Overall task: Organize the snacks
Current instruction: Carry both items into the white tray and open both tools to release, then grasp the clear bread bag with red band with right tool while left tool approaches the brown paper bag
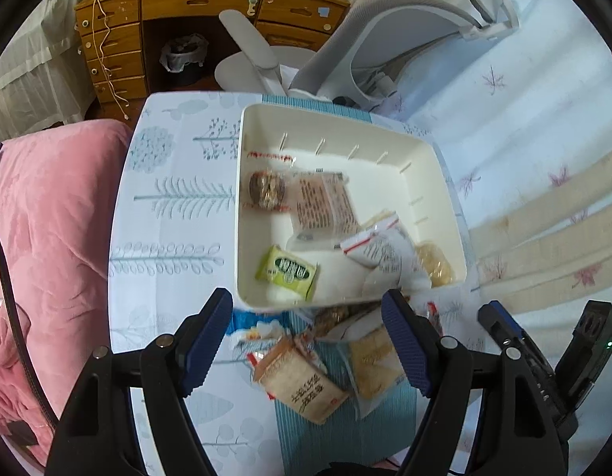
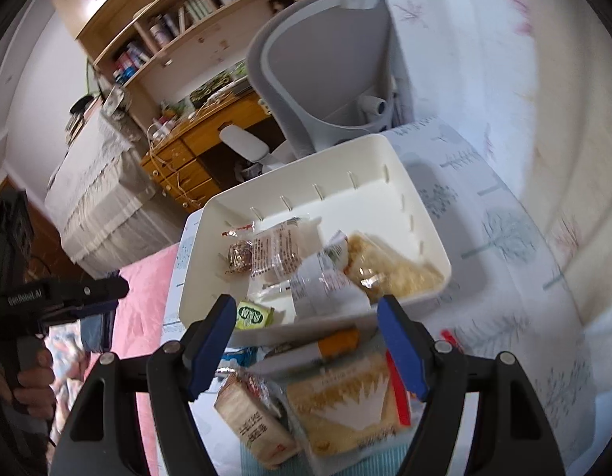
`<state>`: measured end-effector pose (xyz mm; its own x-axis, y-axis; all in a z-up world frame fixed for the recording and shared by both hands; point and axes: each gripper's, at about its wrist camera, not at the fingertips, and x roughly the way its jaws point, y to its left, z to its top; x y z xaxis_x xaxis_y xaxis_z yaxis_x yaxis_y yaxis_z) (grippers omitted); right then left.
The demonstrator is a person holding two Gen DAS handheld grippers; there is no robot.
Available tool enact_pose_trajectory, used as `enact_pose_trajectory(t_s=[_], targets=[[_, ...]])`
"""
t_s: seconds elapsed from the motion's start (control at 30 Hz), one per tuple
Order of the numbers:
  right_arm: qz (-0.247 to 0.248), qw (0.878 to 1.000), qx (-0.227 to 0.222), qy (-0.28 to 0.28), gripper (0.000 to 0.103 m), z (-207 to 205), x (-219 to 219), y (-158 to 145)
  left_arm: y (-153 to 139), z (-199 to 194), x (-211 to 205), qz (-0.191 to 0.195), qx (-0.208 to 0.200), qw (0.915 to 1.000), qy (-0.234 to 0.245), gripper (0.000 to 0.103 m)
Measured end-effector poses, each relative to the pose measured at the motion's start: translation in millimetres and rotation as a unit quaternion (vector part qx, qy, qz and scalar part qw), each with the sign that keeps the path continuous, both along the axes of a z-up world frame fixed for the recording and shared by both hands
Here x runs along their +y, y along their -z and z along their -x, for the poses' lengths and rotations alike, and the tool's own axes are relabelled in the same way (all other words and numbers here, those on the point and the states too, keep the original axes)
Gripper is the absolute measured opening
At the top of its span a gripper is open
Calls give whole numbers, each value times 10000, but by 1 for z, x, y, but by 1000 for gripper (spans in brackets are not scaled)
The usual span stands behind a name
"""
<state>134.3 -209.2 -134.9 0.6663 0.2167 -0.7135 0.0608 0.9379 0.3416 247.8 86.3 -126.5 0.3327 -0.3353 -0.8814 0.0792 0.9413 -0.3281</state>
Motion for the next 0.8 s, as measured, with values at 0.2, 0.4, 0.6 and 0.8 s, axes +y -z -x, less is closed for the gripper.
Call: enact_pose_trajectory(t_s=[0.2,0.4,0.6,0.8], targets=[[-297,9991,74,305,74,26,-8,5,12,24,3,-20,136,9999,69,78],[-564,9961,288,615,74,50,-15,23,33,43,9,-28,512,9986,95,80],[-1179,9852,737,1006,86,67,-23,50,59,46,12,60,967,9953,22,80],[-2017,9603,1254,1465,86,77,-32,82,82,47,9,63,1233,9923,-61,80]])
